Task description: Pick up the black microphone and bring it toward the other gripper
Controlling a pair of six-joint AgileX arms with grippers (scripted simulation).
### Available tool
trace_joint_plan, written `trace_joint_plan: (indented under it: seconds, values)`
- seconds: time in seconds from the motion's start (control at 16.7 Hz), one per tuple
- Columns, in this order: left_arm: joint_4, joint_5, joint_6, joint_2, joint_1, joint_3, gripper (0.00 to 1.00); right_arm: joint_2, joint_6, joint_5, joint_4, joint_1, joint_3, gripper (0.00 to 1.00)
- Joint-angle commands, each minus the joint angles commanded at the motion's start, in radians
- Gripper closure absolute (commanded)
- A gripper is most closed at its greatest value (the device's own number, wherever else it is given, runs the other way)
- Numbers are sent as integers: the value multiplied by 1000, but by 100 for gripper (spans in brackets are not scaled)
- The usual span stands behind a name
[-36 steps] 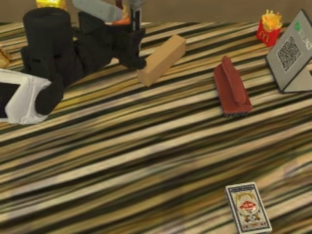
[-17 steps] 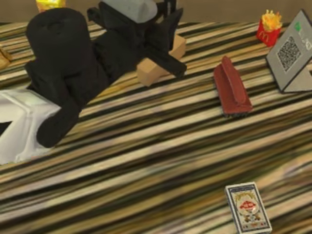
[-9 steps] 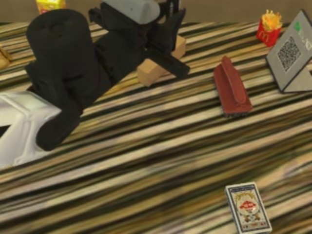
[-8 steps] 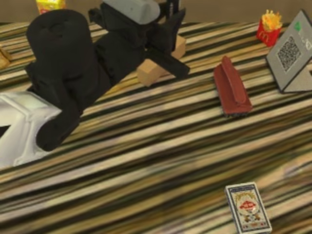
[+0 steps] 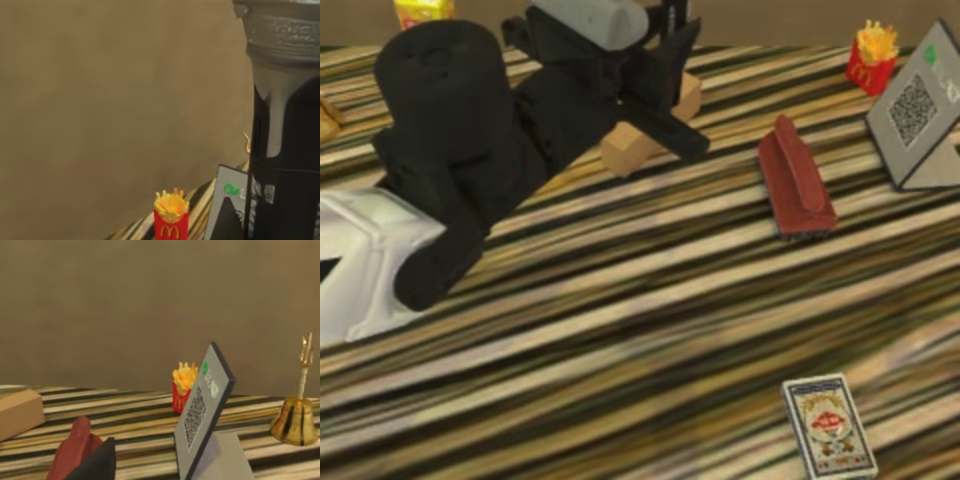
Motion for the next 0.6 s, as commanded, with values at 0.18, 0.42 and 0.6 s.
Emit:
trace_joint_plan:
  seconds: [0.18, 0.42, 0.6]
  values:
    - [0, 0, 0, 0, 0, 0, 100, 192, -2, 22, 80, 127, 121, 0]
    - [0, 0, 0, 0, 0, 0, 100, 527, -5, 55, 211, 325, 317, 0]
    - [0, 0, 0, 0, 0, 0, 100, 766, -10, 79, 305, 466, 457, 0]
